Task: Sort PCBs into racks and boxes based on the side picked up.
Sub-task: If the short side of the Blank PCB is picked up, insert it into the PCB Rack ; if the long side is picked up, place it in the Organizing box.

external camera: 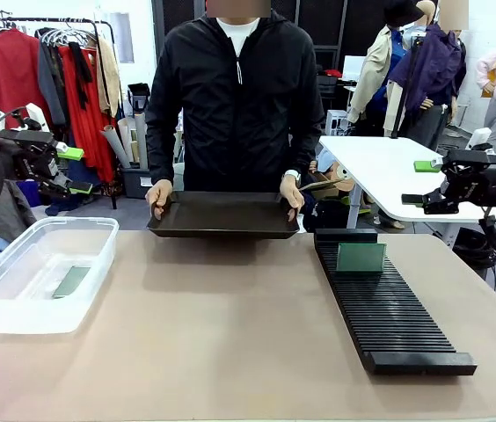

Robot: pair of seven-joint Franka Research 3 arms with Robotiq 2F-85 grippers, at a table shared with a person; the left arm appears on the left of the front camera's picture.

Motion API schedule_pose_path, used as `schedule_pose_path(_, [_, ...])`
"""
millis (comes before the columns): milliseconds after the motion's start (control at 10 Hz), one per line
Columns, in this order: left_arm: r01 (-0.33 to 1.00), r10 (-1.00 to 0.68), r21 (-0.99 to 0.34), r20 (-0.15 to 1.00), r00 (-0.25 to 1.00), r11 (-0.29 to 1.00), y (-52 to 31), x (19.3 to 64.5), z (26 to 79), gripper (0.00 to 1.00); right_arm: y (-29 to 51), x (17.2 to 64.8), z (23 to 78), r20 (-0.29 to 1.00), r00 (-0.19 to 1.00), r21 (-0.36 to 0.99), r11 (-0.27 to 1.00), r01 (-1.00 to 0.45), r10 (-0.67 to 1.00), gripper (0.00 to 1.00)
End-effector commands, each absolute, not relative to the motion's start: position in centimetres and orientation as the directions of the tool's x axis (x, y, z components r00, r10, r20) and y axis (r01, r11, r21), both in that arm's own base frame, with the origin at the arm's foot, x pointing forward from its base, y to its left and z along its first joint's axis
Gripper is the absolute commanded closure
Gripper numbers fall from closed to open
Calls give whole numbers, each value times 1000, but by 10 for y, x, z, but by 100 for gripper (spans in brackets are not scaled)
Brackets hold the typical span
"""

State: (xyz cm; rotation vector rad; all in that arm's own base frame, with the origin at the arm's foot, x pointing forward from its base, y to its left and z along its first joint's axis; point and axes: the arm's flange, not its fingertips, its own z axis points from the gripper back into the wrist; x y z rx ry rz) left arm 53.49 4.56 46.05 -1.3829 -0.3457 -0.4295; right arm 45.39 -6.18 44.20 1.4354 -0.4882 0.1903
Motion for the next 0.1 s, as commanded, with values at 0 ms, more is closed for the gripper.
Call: schedule_pose_path(0, [490,-81,-862,483,872,129,46,534,463,0,-62,454,446,417,893,908,122,-400,-170,0])
